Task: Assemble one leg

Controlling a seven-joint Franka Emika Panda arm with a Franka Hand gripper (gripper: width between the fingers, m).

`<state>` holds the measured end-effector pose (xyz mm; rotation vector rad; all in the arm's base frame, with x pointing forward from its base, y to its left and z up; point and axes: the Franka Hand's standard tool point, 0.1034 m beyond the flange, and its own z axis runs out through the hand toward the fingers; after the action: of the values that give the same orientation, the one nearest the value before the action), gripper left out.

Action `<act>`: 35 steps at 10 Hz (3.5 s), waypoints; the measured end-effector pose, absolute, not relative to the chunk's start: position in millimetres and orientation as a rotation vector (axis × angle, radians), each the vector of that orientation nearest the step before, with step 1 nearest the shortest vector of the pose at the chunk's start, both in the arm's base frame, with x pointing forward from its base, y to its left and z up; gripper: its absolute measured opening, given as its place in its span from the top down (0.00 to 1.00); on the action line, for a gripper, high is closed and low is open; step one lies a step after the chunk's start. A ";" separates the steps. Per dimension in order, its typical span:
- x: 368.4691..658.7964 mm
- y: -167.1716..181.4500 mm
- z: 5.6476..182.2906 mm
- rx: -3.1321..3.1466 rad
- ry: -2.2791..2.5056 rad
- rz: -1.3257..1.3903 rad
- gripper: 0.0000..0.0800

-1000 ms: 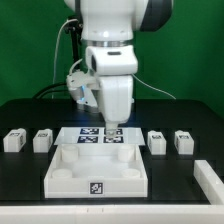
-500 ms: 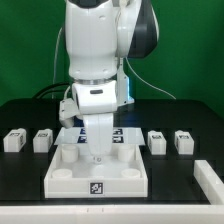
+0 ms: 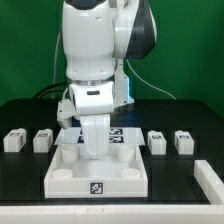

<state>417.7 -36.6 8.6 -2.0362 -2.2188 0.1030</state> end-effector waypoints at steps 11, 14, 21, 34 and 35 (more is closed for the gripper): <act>424.4 -35.0 10.1 -2.070 -2.212 0.084 0.91; 451.5 8.9 8.9 -2.145 -2.150 0.042 0.91; 490.1 67.6 6.7 -2.147 -2.143 -0.029 0.91; 491.3 66.3 6.2 -2.155 -2.143 -0.045 0.19; 491.3 66.3 6.2 -2.155 -2.143 -0.045 0.19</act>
Offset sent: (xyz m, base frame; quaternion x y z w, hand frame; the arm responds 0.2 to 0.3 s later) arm 0.0000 0.0000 0.0000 0.0000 0.0000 0.0000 1.0000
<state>491.3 66.3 6.2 -2.1547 -2.1434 -0.0450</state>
